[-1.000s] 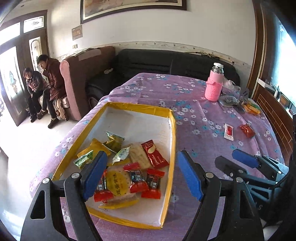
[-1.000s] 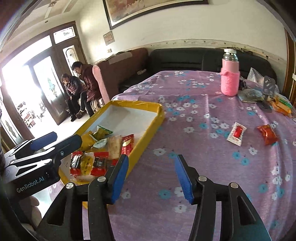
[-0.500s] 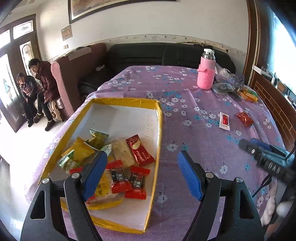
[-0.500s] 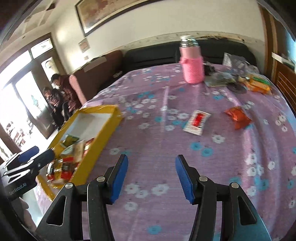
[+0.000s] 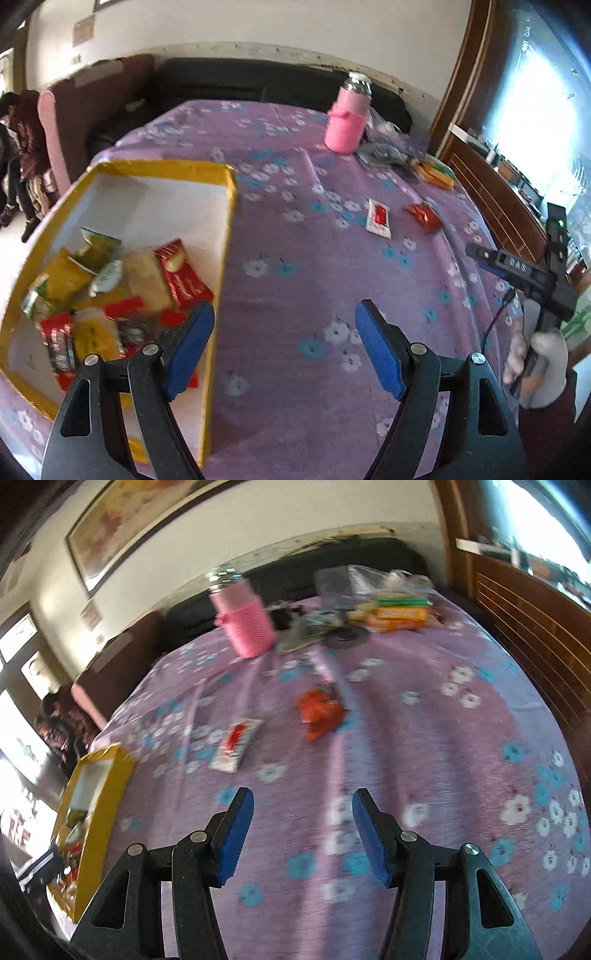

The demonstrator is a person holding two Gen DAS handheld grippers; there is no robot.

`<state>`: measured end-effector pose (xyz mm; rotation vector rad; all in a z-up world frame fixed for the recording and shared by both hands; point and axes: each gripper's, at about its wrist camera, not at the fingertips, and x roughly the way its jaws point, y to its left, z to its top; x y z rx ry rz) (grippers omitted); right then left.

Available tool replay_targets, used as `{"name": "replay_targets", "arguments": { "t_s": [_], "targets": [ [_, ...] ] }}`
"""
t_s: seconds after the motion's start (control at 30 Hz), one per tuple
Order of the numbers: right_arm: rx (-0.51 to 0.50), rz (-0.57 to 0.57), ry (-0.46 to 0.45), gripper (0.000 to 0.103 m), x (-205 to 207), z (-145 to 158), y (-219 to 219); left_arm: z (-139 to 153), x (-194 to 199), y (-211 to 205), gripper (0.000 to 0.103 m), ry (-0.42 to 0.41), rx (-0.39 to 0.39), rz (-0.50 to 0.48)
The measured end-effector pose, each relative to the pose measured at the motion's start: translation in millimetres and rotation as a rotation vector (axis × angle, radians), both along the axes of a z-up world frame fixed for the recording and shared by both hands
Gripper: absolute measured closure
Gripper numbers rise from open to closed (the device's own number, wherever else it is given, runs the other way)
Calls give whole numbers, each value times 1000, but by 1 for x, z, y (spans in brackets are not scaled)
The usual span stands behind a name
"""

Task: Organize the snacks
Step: 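Move both grippers back over the last snacks on the table, then grasp the orange printed packet with the right gripper while the left grasps the white-and-red sachet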

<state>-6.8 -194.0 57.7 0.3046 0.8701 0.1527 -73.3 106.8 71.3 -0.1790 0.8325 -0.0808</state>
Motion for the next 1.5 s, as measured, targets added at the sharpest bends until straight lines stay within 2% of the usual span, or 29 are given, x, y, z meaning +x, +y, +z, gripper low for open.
{"name": "replay_targets", "arguments": {
  "t_s": [0.1,0.17,0.33,0.4,0.7,0.73,0.77,0.83,0.93,1.03,1.13,1.2,1.27,1.37,1.5],
  "targets": [
    [4,-12,13,45,10,-6,-5,-6,2,-5,24,29,-30,-22],
    [-27,-8,4,45,23,-7,-2,-9,2,-8,24,40,-48,-34],
    [-174,8,-24,45,65,-9,12,-13,0,-15,24,53,-53,-61],
    [-215,2,-9,45,83,-12,16,-15,0,-17,24,62,-54,-67],
    [-260,17,79,45,131,-36,38,-24,5,-23,24,99,-83,-96],
    [-271,14,94,48,135,-40,40,-24,5,-24,24,100,-87,-105],
    [-278,10,110,57,138,-44,41,-23,5,-26,24,100,-88,-112],
    [-282,1,105,59,138,-46,42,-22,3,-29,24,102,-95,-126],
    [-216,10,108,59,128,-43,39,-17,3,-32,24,110,-137,-153],
    [-145,9,103,59,110,-35,33,-5,11,-36,24,99,-143,-182],
    [-64,2,71,59,88,-25,29,13,29,-45,24,53,-82,-208],
    [-35,-8,47,59,78,-23,27,21,48,-56,24,39,2,-226],
    [-6,-24,17,59,69,-24,25,24,67,-62,24,21,54,-242],
    [31,-47,-17,59,61,-31,21,21,90,-67,24,19,63,-266],
    [95,-36,-11,59,63,-36,13,1,123,-84,24,87,95,-272]
  ]
}}
